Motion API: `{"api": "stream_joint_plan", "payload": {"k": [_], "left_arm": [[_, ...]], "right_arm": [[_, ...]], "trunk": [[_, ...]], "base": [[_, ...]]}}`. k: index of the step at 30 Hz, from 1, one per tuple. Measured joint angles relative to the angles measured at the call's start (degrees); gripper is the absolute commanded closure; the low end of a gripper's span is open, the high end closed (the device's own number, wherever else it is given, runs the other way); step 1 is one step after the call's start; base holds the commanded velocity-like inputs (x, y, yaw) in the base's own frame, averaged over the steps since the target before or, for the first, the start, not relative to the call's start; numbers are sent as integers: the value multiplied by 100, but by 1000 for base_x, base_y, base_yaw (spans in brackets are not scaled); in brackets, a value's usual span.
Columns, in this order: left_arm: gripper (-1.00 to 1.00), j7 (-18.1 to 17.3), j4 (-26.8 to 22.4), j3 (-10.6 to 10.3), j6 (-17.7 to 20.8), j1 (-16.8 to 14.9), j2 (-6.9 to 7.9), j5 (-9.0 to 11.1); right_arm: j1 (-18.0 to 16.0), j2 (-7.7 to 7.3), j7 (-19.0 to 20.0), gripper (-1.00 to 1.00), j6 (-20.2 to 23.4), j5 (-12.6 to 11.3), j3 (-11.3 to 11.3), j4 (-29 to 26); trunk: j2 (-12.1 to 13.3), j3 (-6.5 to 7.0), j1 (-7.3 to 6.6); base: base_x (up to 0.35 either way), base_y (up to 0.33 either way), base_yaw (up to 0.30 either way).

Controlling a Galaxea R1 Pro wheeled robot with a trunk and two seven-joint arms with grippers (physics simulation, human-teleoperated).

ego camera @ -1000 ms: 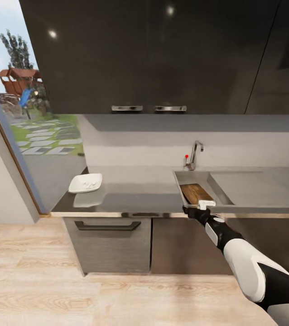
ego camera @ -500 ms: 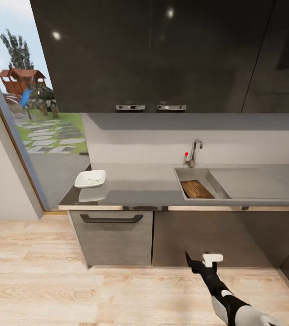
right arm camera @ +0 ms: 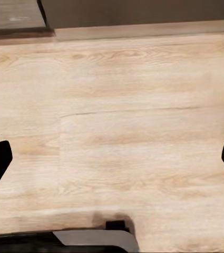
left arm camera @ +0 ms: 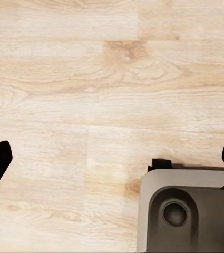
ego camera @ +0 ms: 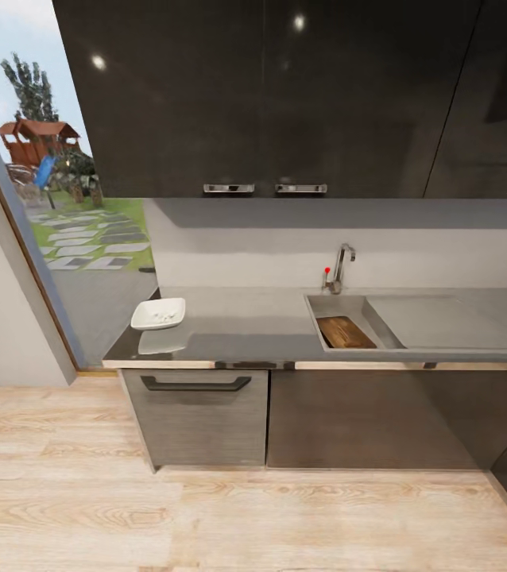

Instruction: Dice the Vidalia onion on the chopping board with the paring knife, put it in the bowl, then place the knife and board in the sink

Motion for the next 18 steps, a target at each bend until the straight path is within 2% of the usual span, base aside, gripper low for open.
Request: {"api": "stream_joint_plan", "payload": {"k": [11,15,18], "left_arm": [[-100,0,24,-14,-64,0,13,5],[-100,-6,16,-15,-57,0,-106,-2],[-100,-4,20,-14,-50,0,-115,-3]], "right_arm": [[90,16,-79,-100,61,-14,-2,-1],[90,-14,-99,-100,126,-29,-41,-11],[90,-29,-101,-100,220,-27,-50,-16]], "trunk": [[0,51,0],[0,51,1],[1,51,1]], "base": [[0,0,0],[-30,0,0],[-31,0,0]]}}
